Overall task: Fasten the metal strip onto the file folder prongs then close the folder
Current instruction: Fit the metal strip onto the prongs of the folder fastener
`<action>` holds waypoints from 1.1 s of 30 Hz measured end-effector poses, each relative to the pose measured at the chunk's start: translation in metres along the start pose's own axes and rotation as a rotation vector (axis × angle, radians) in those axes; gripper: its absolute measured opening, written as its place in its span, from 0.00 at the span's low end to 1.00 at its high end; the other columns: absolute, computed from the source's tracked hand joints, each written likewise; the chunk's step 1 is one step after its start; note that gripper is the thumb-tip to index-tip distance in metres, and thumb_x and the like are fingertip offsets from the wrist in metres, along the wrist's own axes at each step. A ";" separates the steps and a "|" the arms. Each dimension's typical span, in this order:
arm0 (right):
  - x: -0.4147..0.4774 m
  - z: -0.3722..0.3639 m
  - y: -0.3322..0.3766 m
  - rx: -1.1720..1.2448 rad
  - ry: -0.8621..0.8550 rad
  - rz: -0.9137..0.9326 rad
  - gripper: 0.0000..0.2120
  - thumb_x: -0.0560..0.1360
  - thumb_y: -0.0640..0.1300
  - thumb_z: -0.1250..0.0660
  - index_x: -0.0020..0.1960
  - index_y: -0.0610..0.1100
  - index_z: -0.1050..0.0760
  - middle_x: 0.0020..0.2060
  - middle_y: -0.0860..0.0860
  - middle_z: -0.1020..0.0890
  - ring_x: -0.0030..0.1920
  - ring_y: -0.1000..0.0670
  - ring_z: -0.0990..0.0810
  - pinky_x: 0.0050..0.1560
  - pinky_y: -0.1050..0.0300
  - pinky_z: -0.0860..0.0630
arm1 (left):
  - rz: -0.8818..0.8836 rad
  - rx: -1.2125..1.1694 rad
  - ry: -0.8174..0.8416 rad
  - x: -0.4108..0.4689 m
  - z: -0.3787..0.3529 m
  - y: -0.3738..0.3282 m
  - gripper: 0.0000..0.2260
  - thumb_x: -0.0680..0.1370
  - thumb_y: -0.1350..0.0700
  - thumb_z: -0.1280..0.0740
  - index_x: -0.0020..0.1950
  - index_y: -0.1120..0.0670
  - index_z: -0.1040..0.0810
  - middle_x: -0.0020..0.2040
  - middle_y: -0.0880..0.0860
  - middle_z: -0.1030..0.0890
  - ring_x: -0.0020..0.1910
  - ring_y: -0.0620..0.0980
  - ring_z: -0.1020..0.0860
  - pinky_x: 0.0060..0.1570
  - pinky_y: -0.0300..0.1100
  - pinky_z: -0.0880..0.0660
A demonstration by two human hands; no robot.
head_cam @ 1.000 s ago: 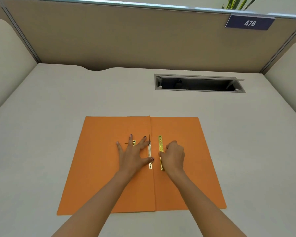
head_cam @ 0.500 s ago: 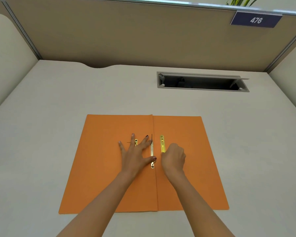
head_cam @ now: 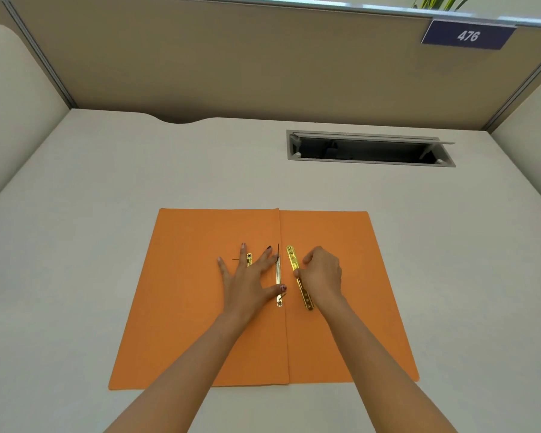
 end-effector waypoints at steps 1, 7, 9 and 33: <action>0.004 0.001 0.001 -0.001 0.001 0.080 0.14 0.69 0.38 0.26 0.52 0.40 0.24 0.50 0.44 0.20 0.51 0.43 0.22 0.45 0.55 0.28 | -0.001 0.003 -0.002 0.000 0.000 0.000 0.33 0.71 0.36 0.33 0.73 0.36 0.40 0.75 0.35 0.41 0.78 0.48 0.59 0.68 0.66 0.69; 0.035 0.008 0.017 -0.277 0.193 0.491 0.24 0.64 0.36 0.22 0.57 0.46 0.25 0.51 0.48 0.23 0.52 0.48 0.23 0.50 0.51 0.25 | 0.000 0.006 -0.004 -0.001 0.000 0.000 0.33 0.71 0.36 0.33 0.74 0.37 0.42 0.75 0.35 0.41 0.78 0.48 0.59 0.68 0.66 0.69; 0.041 0.012 0.020 -0.372 0.269 0.566 0.27 0.61 0.37 0.21 0.57 0.46 0.26 0.52 0.48 0.24 0.52 0.48 0.24 0.50 0.50 0.24 | -0.001 0.000 -0.001 -0.001 -0.001 0.000 0.33 0.71 0.36 0.33 0.73 0.37 0.42 0.75 0.35 0.42 0.77 0.48 0.60 0.69 0.66 0.69; 0.040 0.041 0.015 0.412 0.529 0.117 0.23 0.68 0.32 0.25 0.56 0.40 0.34 0.40 0.44 0.23 0.41 0.44 0.19 0.41 0.55 0.18 | -0.001 0.007 -0.001 -0.002 -0.002 0.000 0.33 0.72 0.37 0.34 0.74 0.37 0.42 0.75 0.34 0.43 0.77 0.48 0.60 0.68 0.66 0.69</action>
Point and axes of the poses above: each hand's wrist, its own x-axis towards the middle knuckle, its own z-axis out of the back of the hand, y = z × x, the point moved 2 cm from there along x, towards the middle knuckle
